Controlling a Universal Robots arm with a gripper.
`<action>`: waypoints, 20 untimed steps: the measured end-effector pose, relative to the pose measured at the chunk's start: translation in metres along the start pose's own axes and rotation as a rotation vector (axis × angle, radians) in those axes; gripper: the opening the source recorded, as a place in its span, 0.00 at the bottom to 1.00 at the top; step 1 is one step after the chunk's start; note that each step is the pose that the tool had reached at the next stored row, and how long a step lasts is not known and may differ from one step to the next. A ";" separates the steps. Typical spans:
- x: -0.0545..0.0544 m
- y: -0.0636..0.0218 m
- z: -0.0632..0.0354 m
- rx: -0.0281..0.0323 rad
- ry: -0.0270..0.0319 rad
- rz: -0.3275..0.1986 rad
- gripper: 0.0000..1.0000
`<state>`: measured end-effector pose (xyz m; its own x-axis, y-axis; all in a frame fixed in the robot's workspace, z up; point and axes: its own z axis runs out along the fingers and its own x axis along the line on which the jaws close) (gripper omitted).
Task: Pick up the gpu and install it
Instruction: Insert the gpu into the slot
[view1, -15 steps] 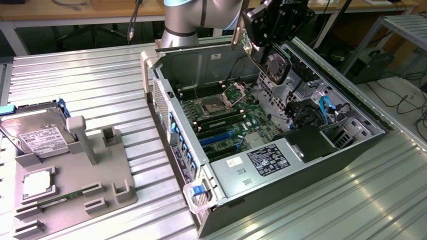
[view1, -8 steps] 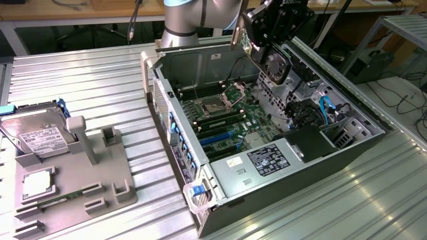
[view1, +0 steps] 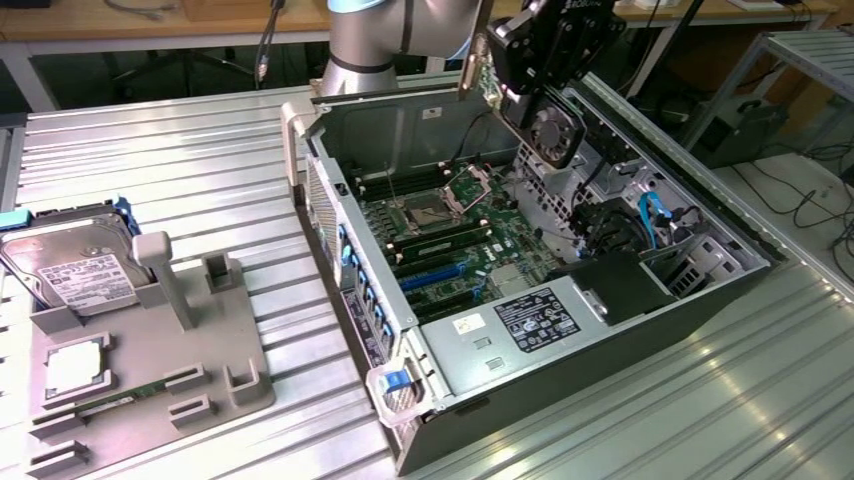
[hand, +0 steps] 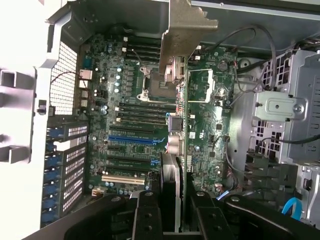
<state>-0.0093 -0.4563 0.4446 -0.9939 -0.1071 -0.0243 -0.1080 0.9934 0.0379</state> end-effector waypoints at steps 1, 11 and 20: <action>0.000 0.0000 0.0000 -0.0001 0.0002 -0.005 0.28; 0.000 0.0000 0.0000 -0.0014 0.0021 -0.056 0.28; 0.000 0.0000 0.0000 -0.0026 0.0042 -0.110 0.28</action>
<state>-0.0093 -0.4563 0.4446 -0.9761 -0.2158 -0.0242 -0.2166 0.9755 0.0379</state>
